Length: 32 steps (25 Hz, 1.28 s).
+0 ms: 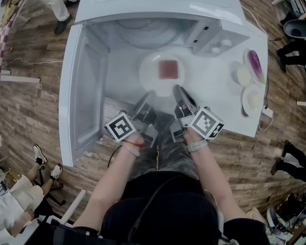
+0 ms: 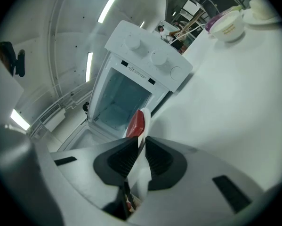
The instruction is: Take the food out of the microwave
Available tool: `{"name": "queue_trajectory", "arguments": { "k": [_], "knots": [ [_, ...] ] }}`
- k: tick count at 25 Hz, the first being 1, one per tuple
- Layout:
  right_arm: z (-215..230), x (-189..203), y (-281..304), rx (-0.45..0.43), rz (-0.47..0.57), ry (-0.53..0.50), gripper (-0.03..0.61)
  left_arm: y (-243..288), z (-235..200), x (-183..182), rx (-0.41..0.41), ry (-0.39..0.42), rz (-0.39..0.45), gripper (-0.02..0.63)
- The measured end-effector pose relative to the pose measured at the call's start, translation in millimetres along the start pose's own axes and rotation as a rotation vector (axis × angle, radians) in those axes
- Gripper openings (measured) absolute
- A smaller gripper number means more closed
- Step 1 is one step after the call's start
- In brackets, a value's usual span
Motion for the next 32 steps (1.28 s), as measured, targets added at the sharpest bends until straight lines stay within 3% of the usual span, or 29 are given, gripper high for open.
{"name": "queue_trajectory", "arguments": {
  "k": [9,13,23,29,32],
  "knots": [
    [7.4,13.7,-17.8,0.026,0.017,0.018,0.063,-10.0,-3.9,15.4,0.001,0.003,-0.032,0.021],
    [10.5,19.2,-23.7,0.039,0.030,0.026,0.063,-16.1,-10.9,22.9,-0.021,-0.036,-0.047,0.021],
    [17.2,33.8,-46.1,0.079,0.071,0.050,0.063,-22.9,-8.0,37.0,0.012,-0.003,-0.113,0.022],
    [23.5,40.7,-58.8,0.102,0.089,0.065,0.063,-27.9,-13.4,50.0,-0.008,-0.041,-0.144,0.023],
    [27.7,43.5,-64.3,0.110,0.093,0.078,0.063,-28.9,-14.3,54.3,-0.013,-0.018,-0.161,0.023]
  ]
}}
Point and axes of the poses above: the fingertips, and each gripper's own axes: y forward along the fingers, z to its right, x out of its underside, the point moved 3 cm from there along -y, backward along the fingers, and after that the axes turned 1 degree about x, right-handed, at the moved point
